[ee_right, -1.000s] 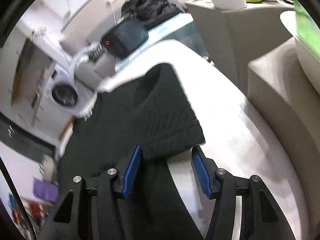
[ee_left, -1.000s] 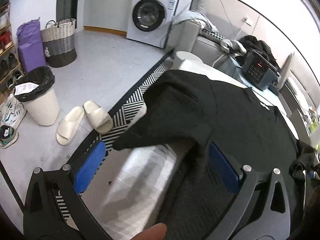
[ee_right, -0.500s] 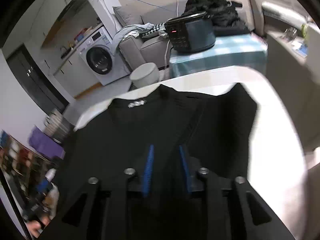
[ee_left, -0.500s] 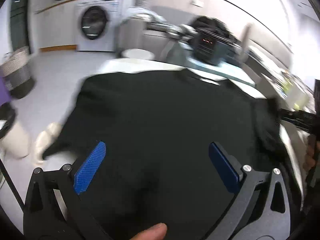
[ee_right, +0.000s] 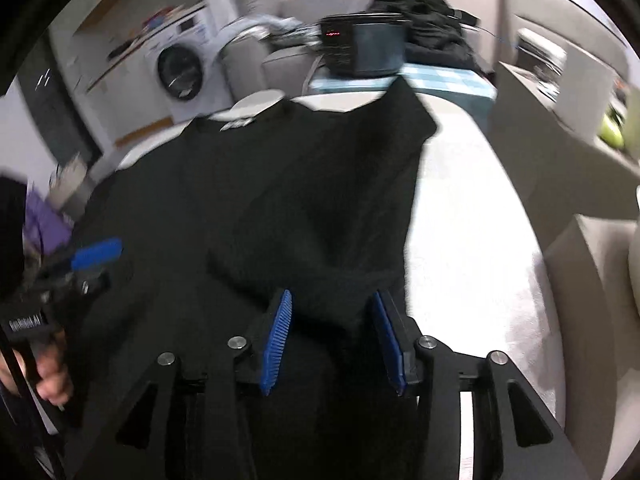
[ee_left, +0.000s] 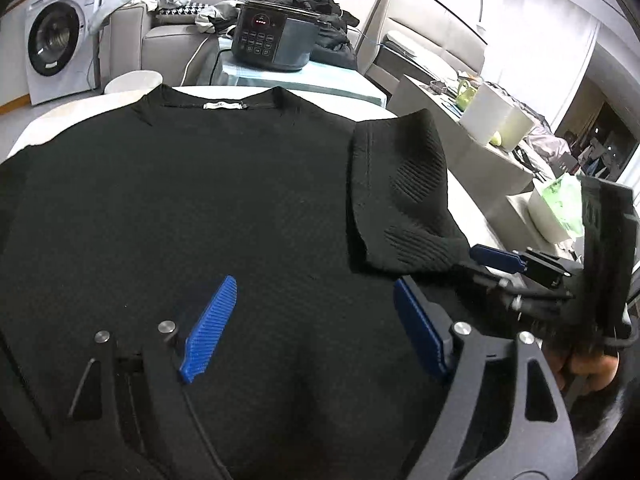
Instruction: Fold small clothes
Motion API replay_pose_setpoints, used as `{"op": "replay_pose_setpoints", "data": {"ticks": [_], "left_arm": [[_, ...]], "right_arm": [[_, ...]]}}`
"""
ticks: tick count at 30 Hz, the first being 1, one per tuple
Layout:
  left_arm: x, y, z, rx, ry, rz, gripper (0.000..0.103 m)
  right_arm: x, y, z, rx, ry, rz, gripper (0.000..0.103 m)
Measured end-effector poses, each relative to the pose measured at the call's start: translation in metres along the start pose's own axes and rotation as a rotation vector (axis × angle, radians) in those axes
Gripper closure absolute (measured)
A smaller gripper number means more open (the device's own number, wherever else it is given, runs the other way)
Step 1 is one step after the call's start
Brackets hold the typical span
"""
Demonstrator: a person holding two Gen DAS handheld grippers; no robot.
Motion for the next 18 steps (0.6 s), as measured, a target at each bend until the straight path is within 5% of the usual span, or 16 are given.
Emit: {"op": "replay_pose_setpoints", "data": {"ticks": [4, 10, 12, 13, 16, 18], "left_arm": [[-0.002, -0.005, 0.010, -0.034, -0.026, -0.010, 0.023], [-0.011, -0.014, 0.040, -0.085, -0.035, -0.009, 0.023], [-0.009, -0.015, 0.043, -0.088, -0.037, -0.004, 0.023], [-0.008, -0.015, 0.044, -0.092, -0.035, 0.000, 0.023], [-0.001, -0.016, 0.041, -0.113, -0.014, 0.016, 0.023], [0.003, -0.016, 0.036, -0.139, 0.043, 0.041, 0.023]], "right_arm": [[0.008, -0.015, 0.035, -0.117, -0.016, -0.037, 0.043], [0.040, -0.027, 0.059, -0.125, -0.095, -0.028, 0.043], [0.050, -0.029, 0.060, -0.136, -0.070, -0.021, 0.052], [0.054, -0.028, 0.060, -0.143, -0.056, -0.005, 0.070], [0.052, -0.031, 0.056, -0.120, -0.074, -0.025, 0.094], [0.043, -0.032, 0.057, -0.102, -0.107, -0.047, 0.094]]}}
Point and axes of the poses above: each gripper's, at about its wrist camera, not at the fingertips, and x roughly the way its jaws point, z to its left, y to its underside, the point moved 9 cm from there along x, roughly the way its jaws point, and after that the axes turned 13 degrees about -x, right-handed, at the moved point
